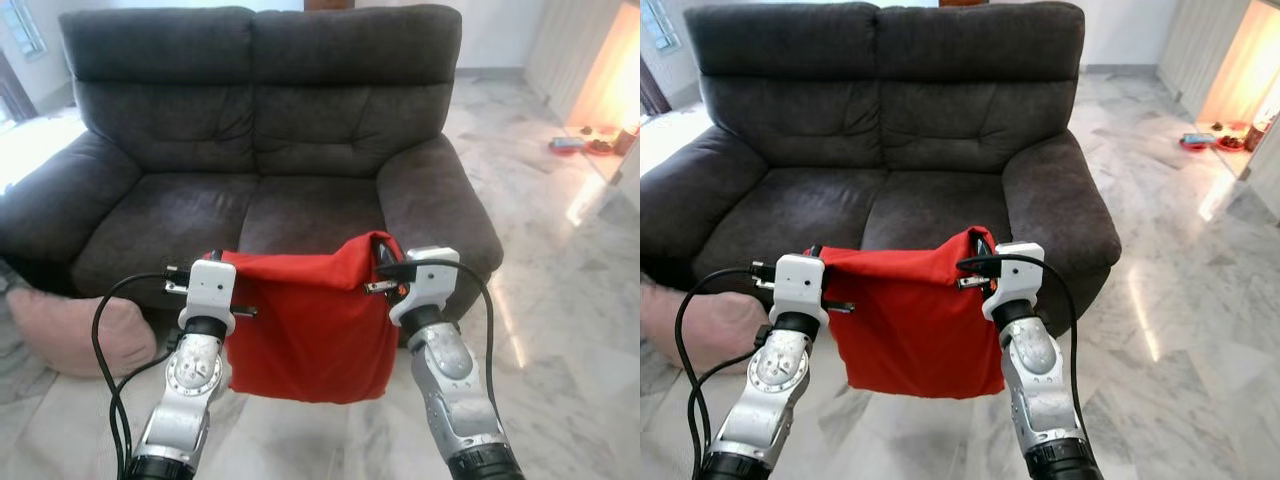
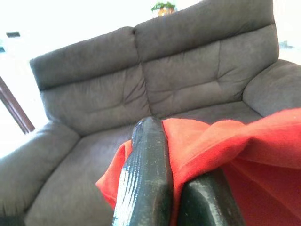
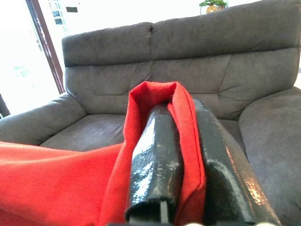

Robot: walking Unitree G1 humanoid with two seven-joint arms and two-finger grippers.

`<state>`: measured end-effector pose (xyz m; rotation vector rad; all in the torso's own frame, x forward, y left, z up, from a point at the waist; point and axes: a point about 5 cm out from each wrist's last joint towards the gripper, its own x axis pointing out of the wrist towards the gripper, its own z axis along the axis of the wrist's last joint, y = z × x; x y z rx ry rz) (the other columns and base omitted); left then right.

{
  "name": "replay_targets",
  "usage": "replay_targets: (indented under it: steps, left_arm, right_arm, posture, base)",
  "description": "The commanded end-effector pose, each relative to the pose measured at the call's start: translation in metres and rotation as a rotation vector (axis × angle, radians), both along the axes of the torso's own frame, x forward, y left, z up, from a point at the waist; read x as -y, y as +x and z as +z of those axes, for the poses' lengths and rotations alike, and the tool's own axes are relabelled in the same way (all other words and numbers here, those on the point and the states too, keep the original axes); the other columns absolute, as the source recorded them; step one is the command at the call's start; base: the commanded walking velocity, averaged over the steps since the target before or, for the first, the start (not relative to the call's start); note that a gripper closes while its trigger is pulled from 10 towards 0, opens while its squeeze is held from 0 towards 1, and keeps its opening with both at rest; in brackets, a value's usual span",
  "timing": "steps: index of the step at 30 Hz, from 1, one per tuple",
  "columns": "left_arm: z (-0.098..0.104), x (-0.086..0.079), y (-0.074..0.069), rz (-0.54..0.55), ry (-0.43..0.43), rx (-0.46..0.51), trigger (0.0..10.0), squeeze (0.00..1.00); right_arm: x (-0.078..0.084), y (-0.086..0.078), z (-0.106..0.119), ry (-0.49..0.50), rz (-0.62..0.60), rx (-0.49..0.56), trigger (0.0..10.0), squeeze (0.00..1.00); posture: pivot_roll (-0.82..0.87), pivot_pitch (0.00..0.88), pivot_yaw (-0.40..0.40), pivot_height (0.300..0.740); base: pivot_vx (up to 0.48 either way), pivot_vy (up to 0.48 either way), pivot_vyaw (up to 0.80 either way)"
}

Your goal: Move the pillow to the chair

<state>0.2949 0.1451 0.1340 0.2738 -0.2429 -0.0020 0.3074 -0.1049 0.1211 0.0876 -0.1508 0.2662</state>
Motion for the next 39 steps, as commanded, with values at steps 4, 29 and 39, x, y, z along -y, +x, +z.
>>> replay_targets:
  steps: [4, 29, 39]
  left_arm:
    - [0.039, -0.001, 0.002, 0.011, 0.042, 0.185, 10.0, 0.0]
    - [0.044, -0.001, 0.0, 0.029, 0.048, 0.205, 10.0, 0.0]
    - [0.047, 0.0, -0.001, 0.04, 0.045, 0.217, 10.0, 0.0]
  right_arm:
    - [-0.005, 0.003, 0.024, 0.021, 0.008, 0.102, 10.0, 0.0]
    - [-0.007, 0.004, 0.033, 0.025, 0.023, 0.139, 10.0, 0.0]
    - [-0.008, 0.004, 0.034, 0.021, 0.036, 0.142, 10.0, 0.0]
  posture:
    - [0.03, 0.0, 0.012, 0.74]
    - [0.03, 0.0, 0.006, 0.74]
    - [0.03, 0.0, -0.001, 0.74]
  base:
    - [0.0, 0.0, 0.0]
    - [0.197, 0.0, -0.12]
    - [0.261, 0.0, 0.0]
